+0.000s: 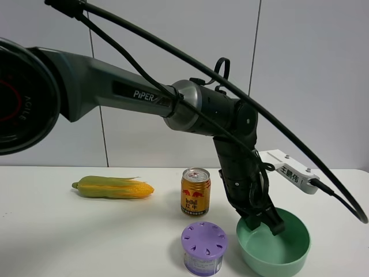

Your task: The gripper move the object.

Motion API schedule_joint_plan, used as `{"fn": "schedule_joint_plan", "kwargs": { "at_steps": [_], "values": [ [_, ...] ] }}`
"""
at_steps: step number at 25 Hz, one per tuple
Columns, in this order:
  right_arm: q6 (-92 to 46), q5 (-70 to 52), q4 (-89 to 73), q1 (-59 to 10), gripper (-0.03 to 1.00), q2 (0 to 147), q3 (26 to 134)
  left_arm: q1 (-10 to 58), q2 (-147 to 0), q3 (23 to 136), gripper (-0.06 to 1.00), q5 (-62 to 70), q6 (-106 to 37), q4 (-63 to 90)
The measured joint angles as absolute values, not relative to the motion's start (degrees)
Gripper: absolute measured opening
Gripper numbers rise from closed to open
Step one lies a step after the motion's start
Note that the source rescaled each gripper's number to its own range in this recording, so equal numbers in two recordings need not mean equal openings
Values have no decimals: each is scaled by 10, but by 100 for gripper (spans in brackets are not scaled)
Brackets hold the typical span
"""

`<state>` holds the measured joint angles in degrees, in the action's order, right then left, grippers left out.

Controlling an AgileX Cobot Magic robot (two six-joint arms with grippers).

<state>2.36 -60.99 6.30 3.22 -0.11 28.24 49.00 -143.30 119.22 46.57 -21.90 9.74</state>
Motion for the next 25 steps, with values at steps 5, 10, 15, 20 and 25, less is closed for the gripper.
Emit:
{"fn": "schedule_joint_plan", "kwargs": {
  "at_steps": [5,10,15,20,25],
  "values": [
    [24,-610,63,32,100,-1,282,490,-1433,1192,5,465,-219,93],
    [24,-610,63,32,100,-1,282,491,-1433,1192,67,449,-214,91],
    [24,-610,63,32,100,-1,282,491,-1432,1192,97,428,-200,89],
    [24,-610,63,32,100,-1,282,491,-1422,1192,99,465,-197,88],
    [24,-610,63,32,100,-1,282,491,-1392,1214,99,543,-197,88]
  ]
}}
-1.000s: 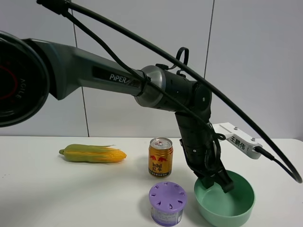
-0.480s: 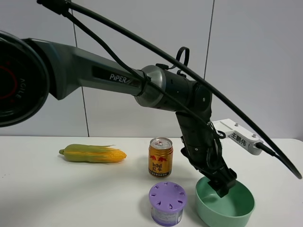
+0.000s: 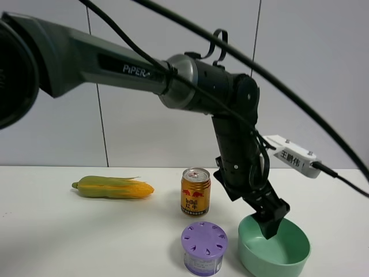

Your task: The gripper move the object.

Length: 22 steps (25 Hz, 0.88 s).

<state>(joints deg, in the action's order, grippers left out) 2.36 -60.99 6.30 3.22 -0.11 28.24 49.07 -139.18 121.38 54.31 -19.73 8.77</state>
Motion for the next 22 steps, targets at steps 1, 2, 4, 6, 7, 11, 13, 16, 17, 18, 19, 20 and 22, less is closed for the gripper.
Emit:
{"fn": "schedule_joint_plan", "kwargs": {
  "at_steps": [1,2,4,6,7,11,13,16,17,18,19,20,22],
  "values": [
    [24,-610,63,32,100,-1,282,491,-1384,1225,99,559,-197,88],
    [24,-610,63,32,100,-1,282,491,-1374,1242,99,572,-197,88],
    [24,-610,63,32,100,-1,282,491,-1356,1281,99,595,-197,84],
    [24,-610,63,32,100,-1,282,488,-1340,1317,99,615,-193,71],
    [24,-610,63,32,100,-1,282,486,-1334,1334,99,627,-187,63],
    [24,-610,63,32,100,-1,282,455,-1320,1368,99,658,-162,26],
    [24,-610,63,32,100,-1,282,429,-1318,1371,99,677,-147,13],
    [24,-610,63,32,100,-1,282,376,-1318,1371,99,693,-133,5],
    [24,-610,63,32,100,-1,282,359,-1318,1371,99,695,-132,0],
    [24,-610,63,32,100,-1,282,339,-1318,1371,99,695,-129,0],
    [24,-610,63,32,100,-1,282,318,-1318,1371,99,695,-124,0],
    [24,-610,63,32,100,-1,282,301,-1318,1371,99,695,-122,0],
    [24,-610,63,32,100,-1,282,258,-1318,1371,99,695,-120,0]
  ]
}}
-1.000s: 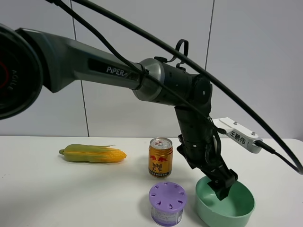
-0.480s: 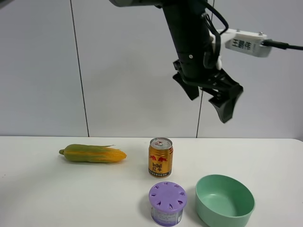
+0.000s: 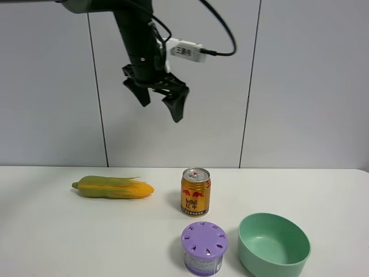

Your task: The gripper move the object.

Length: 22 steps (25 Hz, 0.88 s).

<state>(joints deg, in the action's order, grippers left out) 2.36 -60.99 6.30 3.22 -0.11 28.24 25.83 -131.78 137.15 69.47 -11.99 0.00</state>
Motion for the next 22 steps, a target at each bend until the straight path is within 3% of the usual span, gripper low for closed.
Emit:
{"fn": "schedule_joint_plan", "kwargs": {
  "at_steps": [12,18,22],
  "values": [
    [24,-610,63,32,100,-1,282,49,-1299,1371,99,695,-88,19],
    [24,-610,63,32,100,-1,282,-2,-1252,1350,99,695,-84,14],
    [24,-610,63,32,100,-1,282,-17,-1199,1251,99,694,-83,-4]
  ]
}}
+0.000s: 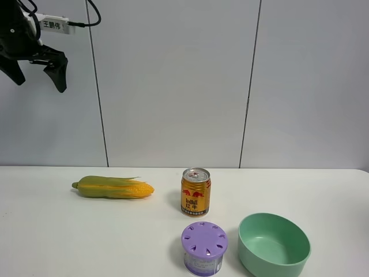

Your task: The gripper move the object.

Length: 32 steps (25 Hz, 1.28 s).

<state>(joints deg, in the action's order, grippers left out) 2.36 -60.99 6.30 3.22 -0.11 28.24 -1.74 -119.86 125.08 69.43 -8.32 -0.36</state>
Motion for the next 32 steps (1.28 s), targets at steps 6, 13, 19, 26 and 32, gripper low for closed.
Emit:
{"fn": "schedule_joint_plan", "kwargs": {
  "at_steps": [6,13,19,26,32],
  "values": [
    [24,-610,63,32,100,-1,282,-20,-1063,1010,99,661,-83,-29],
    [24,-610,63,32,100,-1,282,-86,-825,692,99,523,-83,-31],
    [24,-610,63,32,100,-1,282,-172,-586,494,99,458,-65,-20],
    [24,-610,63,32,100,-1,282,-233,-324,404,99,508,-59,17],
    [24,-610,63,32,100,-1,282,-186,-250,399,99,564,-59,91]
  ]
}}
